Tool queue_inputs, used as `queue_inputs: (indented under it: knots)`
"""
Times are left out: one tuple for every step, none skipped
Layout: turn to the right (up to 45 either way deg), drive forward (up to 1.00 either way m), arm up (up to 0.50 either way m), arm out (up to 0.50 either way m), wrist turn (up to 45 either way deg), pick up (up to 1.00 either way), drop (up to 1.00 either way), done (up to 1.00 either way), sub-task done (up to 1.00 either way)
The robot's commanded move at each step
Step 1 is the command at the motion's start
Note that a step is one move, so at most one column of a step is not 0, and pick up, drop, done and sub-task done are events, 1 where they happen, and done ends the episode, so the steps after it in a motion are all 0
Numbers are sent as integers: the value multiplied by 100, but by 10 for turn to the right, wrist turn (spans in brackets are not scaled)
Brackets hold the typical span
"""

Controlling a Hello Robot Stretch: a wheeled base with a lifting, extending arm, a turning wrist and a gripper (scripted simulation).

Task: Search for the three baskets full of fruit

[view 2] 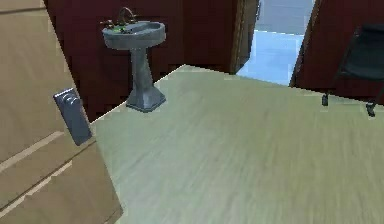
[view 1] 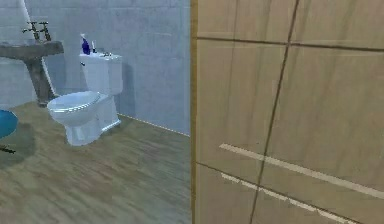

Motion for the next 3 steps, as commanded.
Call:
queue_inputs:
  knots:
    - [-150, 0, 0, 0, 0, 0, 0, 0, 0]
    - [0, 30, 0, 0, 0, 0, 0, 0, 0]
    - [-450, 0, 0, 0, 0, 0, 0, 0, 0]
